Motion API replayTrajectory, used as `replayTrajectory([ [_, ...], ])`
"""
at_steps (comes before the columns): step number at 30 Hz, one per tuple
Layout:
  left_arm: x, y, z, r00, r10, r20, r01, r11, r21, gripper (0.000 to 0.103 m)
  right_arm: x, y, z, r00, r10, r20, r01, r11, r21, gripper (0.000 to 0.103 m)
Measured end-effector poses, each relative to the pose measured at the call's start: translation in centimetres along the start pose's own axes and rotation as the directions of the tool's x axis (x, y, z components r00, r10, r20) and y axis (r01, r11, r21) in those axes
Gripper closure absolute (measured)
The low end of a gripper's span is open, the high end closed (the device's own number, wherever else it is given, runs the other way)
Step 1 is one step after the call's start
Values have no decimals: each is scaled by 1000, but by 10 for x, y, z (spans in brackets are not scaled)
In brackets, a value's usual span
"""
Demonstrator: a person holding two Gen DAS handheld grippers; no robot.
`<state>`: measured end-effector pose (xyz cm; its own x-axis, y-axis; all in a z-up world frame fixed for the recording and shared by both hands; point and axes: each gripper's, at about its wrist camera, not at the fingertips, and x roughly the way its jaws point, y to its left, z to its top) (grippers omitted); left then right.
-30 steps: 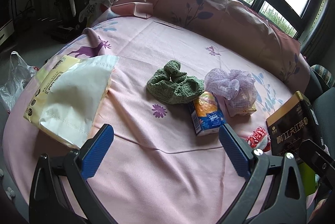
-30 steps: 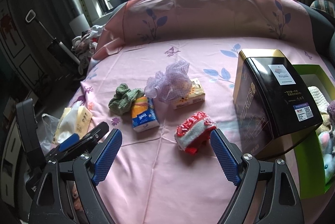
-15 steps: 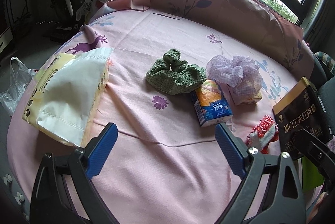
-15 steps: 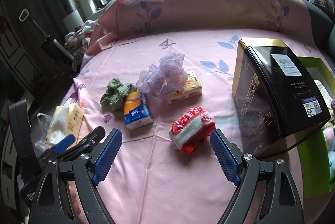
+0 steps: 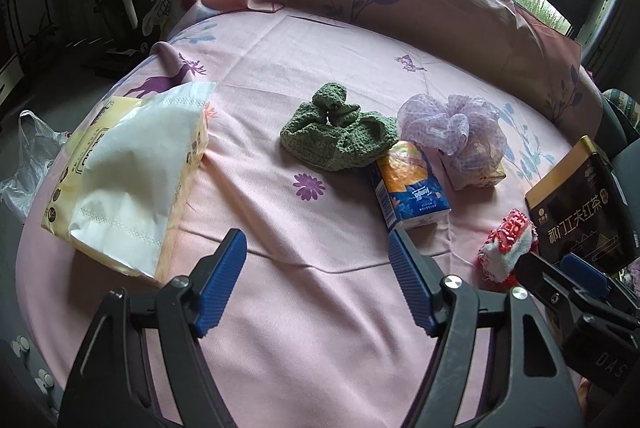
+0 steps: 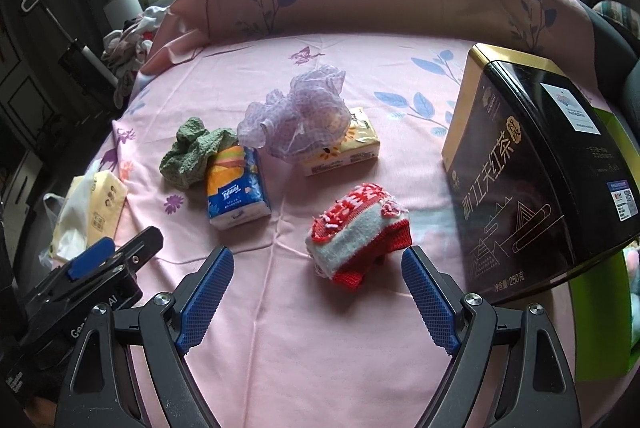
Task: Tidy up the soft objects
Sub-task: 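Move the right tool back over the bed toward the red-and-white sock, then grasp the red-and-white knitted sock with the right tool and lift it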
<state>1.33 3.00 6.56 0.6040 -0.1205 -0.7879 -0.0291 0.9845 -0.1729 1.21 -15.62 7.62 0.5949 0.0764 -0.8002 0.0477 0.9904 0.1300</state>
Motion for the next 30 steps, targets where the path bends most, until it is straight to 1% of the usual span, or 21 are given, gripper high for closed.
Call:
replayTrajectory([
  [3,-1,0,0,1000,-5,0,5,1000,-2,38,6,0,0,1000,-28,-13,28,1000,1,16],
  [6,-4,2,0,1000,-26,9,26,1000,-11,40,7,-2,1,1000,-9,-10,9,1000,10,16],
  [10,-4,2,1,999,-38,-1,38,999,-15,45,11,0,3,999,-48,6,48,999,-13,16],
  [12,-3,2,0,1000,-28,-3,28,1000,-12,47,16,-2,5,999,-46,3,46,999,-3,19],
  [13,-3,1,0,1000,-25,-4,25,1000,-9,48,20,-3,6,999,-50,-3,50,999,3,23],
  [14,-3,1,1,1000,-28,-3,28,1000,-4,48,24,-4,7,998,-58,-12,58,998,10,25],
  [16,-4,0,0,999,-39,-3,39,999,0,49,32,-5,7,998,-62,-30,63,998,19,25],
  [18,-5,0,0,999,-44,-3,44,999,4,49,40,-6,7,997,-61,-45,62,998,31,32],
  [19,-5,0,0,999,-42,-3,42,999,4,49,43,-7,6,997,-69,-46,70,997,39,38],
  [21,-5,1,0,999,-38,-4,38,999,-4,49,45,-7,6,994,-105,-30,107,993,53,46],
  [22,-5,2,0,999,-46,-6,46,999,-11,49,45,-7,6,993,-119,-15,120,992,50,54],
  [25,-5,3,1,994,-111,-18,110,993,-31,49,44,-8,6,993,-118,8,117,992,44,61],
  [26,-6,4,1,993,-116,-17,115,993,-34,49,43,-8,5,993,-118,10,118,992,44,63],
  [27,-7,3,1,994,-109,-13,108,994,-33,49,41,-8,5,993,-114,11,114,992,46,65],
  [28,-8,3,1,996,-94,-8,94,995,-31,49,38,-8,5,994,-104,13,103,993,49,68],
  [29,-8,3,1,997,-83,-5,83,996,-30,49,33,-8,5,997,-75,18,74,996,56,73],
  [30,-8,3,1,997,-82,-5,81,996,-31,49,28,-8,5,999,-24,22,22,997,69,74],
])
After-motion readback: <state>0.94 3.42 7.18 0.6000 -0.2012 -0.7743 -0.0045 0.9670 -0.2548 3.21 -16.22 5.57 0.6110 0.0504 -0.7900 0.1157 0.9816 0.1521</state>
